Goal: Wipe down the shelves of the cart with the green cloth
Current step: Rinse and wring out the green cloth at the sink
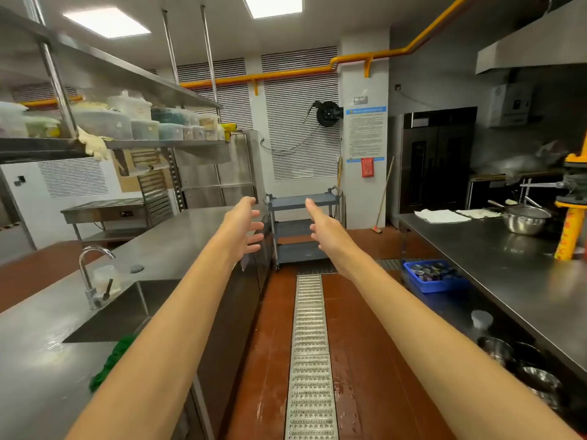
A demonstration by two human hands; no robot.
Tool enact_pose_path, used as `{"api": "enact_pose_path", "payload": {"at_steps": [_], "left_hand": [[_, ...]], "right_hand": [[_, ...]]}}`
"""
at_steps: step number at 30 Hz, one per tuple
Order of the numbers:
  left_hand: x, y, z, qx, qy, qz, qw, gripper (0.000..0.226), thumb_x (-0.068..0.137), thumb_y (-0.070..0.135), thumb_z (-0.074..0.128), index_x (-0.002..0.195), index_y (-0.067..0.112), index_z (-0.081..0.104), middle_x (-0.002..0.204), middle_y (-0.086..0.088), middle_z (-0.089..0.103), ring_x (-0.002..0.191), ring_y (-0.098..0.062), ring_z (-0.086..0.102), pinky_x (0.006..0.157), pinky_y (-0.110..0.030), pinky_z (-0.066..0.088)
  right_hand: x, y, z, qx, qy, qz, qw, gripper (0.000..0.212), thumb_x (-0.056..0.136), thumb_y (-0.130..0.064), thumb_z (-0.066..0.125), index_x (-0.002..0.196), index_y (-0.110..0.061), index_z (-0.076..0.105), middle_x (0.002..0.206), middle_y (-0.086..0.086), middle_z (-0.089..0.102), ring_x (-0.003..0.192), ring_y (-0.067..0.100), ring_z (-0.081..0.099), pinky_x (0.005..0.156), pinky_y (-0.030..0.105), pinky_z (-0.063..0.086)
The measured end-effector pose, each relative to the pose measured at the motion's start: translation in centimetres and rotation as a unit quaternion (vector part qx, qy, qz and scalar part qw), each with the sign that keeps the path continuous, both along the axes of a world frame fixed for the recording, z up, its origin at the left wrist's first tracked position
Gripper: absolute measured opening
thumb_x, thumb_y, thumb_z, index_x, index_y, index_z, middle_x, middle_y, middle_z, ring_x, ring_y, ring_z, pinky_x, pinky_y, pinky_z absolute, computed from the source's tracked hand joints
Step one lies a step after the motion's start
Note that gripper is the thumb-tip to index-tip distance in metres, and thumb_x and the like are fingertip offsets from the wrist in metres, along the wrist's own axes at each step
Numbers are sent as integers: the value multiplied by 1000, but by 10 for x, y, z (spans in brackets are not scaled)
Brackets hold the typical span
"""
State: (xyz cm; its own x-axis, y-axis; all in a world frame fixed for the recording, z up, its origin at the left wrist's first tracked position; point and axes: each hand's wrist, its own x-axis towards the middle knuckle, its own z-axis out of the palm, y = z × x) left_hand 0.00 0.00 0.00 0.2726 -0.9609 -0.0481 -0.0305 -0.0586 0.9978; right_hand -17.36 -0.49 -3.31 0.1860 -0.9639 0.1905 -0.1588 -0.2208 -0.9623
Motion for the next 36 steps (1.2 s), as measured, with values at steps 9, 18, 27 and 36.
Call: {"api": "enact_pose_path", "payload": {"at_steps": [9,18,27,36], "left_hand": [[64,-68,-7,10,6,-2,1000,48,99,47,43,132,13,55,135,-15,57,125,-37,54,108,-51,42],[85,-144,-19,25,5,5,1000,47,99,48,43,131,16,56,133,-12,59,123,-33,55,106,-50,44],[90,-244,-23,23,2,10,1000,48,99,48,42,128,14,59,133,-14,58,125,-35,53,107,-51,43],[96,-331,-10,26,-24,40,999,45,97,50,43,119,15,61,125,-13,61,114,-33,58,84,-43,48]], "right_hand": [[60,-61,8,-9,-21,-7,1000,70,94,-69,32,149,-26,36,150,3,43,137,23,40,110,39,30],[86,-135,2,-3,-16,-12,1000,74,94,-70,30,151,-23,33,152,5,41,139,24,38,115,43,29],[83,-247,2,12,-41,-3,999,74,94,-70,31,151,-24,33,157,5,33,142,26,34,115,51,31],[84,-355,5,23,-46,28,998,74,94,-69,30,151,-22,33,155,6,37,140,25,37,117,50,29]]}}
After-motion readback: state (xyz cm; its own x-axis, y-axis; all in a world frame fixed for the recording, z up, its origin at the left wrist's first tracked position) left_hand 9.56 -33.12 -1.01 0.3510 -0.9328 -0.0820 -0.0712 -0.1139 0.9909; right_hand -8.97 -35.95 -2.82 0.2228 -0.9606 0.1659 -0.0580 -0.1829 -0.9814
